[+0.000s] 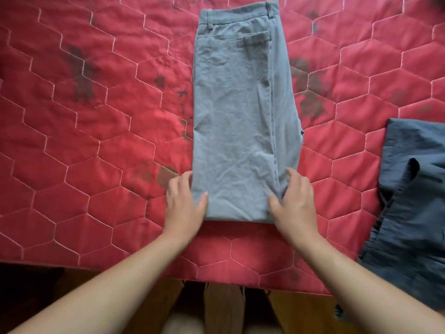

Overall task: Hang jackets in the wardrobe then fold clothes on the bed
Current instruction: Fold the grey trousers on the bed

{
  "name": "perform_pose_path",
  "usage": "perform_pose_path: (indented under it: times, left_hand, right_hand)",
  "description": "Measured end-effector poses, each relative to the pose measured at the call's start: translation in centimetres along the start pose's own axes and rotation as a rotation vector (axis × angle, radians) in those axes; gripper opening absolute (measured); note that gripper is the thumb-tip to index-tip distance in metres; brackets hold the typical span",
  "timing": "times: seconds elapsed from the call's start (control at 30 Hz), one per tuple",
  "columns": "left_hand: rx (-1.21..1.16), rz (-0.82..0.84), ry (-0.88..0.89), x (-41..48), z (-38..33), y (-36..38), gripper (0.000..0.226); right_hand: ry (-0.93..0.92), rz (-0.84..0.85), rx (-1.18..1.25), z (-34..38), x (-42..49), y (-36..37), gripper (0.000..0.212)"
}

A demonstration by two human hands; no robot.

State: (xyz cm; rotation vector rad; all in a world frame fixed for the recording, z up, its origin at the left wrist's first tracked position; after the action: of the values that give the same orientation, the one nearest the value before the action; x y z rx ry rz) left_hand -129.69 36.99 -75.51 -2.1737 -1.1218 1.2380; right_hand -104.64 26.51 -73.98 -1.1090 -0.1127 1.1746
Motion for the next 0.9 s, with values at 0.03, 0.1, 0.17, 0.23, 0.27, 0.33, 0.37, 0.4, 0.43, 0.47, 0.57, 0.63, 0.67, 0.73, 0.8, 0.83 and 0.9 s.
perform_pose_path:
  times: [0.03,0.1,0.17,0.23,0.27,0.33,0.37,0.4,0.43,0.47,0.57,0.63,0.67,0.73,0.8,0.83,0.9]
  left_hand:
    - [0.183,-0.043,0.091,-0.8,-1.4,0.3,0.065]
    - [0.481,-0.043,0.292,-1.6,-2.9,2.4,0.071]
    - [0.66,0.013,0.365,-1.0,-1.4,4.7,0.072]
    - [0.735,0.079,0.361,0.0,0.6,6.2,0.074]
    - [0.76,0.08,0.363,0.2,1.2,6.5,0.075]
    - [0.761,0.066,0.375,0.3,0.8,6.5,0.075]
    - [0.738,0.056,0.386,0.0,0.3,6.1,0.075]
    - [0.71,0.035,0.404,-0.1,-0.1,5.6,0.075]
    - [0.694,0.009,0.426,0.1,-0.5,5.1,0.074]
    - [0.69,-0.01,0.436,0.7,-0.8,4.5,0.074]
    - [0.738,-0.001,0.427,3.2,-0.2,3.5,0.076]
    - [0.755,0.046,0.441,4.3,0.1,3.3,0.078]
    - [0.737,0.064,0.469,4.5,-0.1,3.1,0.077]
    - [0.615,0.029,0.521,4.8,-1.0,1.8,0.072]
    - [0.366,-0.025,0.515,6.0,-1.9,-0.3,0.064]
    - [0.214,-0.048,0.48,7.3,-2.6,-1.6,0.061]
    - [-0.043,-0.079,0.367,11.3,-4.2,-4.1,0.06]
  right_hand:
    - [-0.118,-0.063,-0.155,1.4,-0.7,0.0,0.067]
    - [-0.324,-0.012,-0.379,2.6,-1.2,2.6,0.069]
    - [-0.411,0.105,-0.556,1.3,-0.8,5.6,0.073]
    - [-0.431,0.179,-0.673,-0.5,-0.2,7.2,0.078]
    - [-0.435,0.19,-0.703,-1.1,0.0,7.6,0.08]
    - [-0.421,0.184,-0.716,-1.3,0.1,7.5,0.081]
    - [-0.423,0.167,-0.708,-0.8,-0.1,7.1,0.081]
    - [-0.432,0.147,-0.698,-0.5,-0.1,6.8,0.081]
    - [-0.448,0.12,-0.686,-0.1,0.1,6.3,0.082]
    - [-0.467,0.098,-0.674,0.4,0.5,5.6,0.083]
    - [-0.513,0.088,-0.692,0.9,3.4,4.2,0.084]
    - [-0.496,0.169,-0.758,0.4,4.9,4.4,0.086]
    - [-0.494,0.185,-0.765,0.4,5.1,4.5,0.087]
    - [-0.495,0.151,-0.702,1.1,5.0,3.9,0.084]
    - [-0.517,0.046,-0.539,3.0,5.6,2.2,0.069]
    - [-0.495,-0.022,-0.424,3.9,6.8,0.9,0.062]
    - [-0.385,-0.088,-0.192,5.6,10.9,-1.7,0.056]
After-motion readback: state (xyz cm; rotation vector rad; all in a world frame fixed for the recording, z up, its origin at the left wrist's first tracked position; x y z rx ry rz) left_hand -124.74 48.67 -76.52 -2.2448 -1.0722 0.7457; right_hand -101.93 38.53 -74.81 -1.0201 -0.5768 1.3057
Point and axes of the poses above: each hand's wrist, its own x-axis towards the middle knuckle, its own y-axis out of the palm, z = x × y, the point moved 8 cm from there along x, towards the middle knuckle, and after that the axes turned 8 degrees about z, right-handed, at the moved point
